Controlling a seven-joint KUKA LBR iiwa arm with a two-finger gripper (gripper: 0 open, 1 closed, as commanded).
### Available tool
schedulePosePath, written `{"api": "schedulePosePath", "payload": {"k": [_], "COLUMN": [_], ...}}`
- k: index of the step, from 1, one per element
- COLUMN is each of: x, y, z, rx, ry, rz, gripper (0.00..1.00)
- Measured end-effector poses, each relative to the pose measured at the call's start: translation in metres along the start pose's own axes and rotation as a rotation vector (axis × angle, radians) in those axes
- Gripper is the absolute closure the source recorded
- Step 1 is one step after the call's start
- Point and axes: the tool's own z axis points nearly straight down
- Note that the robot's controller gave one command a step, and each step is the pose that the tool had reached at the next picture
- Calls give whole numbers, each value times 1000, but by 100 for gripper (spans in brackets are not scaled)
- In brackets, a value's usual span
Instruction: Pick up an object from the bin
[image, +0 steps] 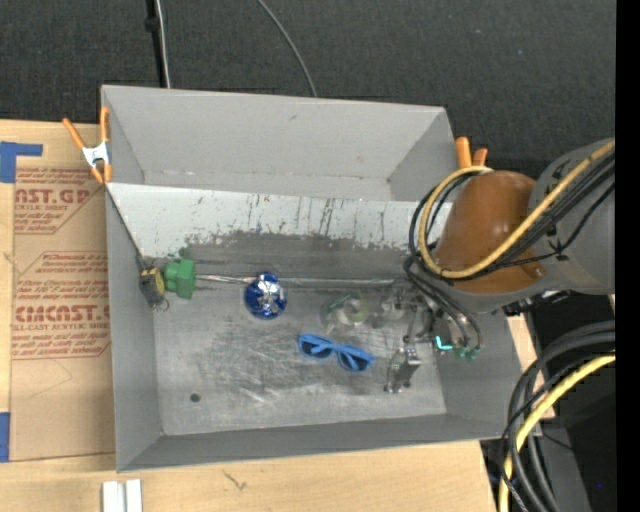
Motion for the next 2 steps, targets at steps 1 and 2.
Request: {"api": "schedulePosePath", "payload": {"k": [1,2], "x": [-18,-6], "y": [34,56], "z": [58,28], "rx": [1,-2], "ry": [-15,-9], "rz": [7,85], "gripper": [0,0]}}
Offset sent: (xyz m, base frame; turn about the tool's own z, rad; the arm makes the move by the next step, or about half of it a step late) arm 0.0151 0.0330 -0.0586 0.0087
